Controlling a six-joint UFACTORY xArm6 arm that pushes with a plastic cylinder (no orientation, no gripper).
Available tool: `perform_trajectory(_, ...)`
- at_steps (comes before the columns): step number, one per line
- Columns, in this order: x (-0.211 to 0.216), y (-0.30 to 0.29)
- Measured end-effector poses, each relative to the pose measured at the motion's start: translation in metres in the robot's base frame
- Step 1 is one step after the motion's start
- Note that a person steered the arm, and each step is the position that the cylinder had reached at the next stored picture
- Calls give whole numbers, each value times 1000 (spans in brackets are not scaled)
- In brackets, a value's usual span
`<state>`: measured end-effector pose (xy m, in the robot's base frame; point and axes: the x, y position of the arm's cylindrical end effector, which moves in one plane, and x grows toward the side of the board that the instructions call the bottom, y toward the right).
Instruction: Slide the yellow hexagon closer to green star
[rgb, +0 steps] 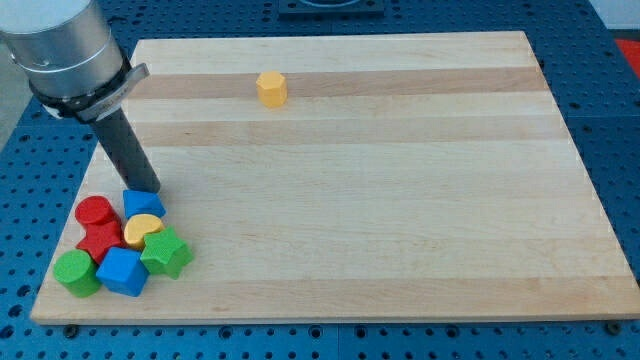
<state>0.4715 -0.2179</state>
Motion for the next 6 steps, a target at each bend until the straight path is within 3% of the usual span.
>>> perform_trajectory(2, -72, 159)
perform_trajectory(3, -152, 199)
perform_trajectory(4, -208, 187)
perform_trajectory(5, -209, 123)
perform_trajectory(6, -189, 109)
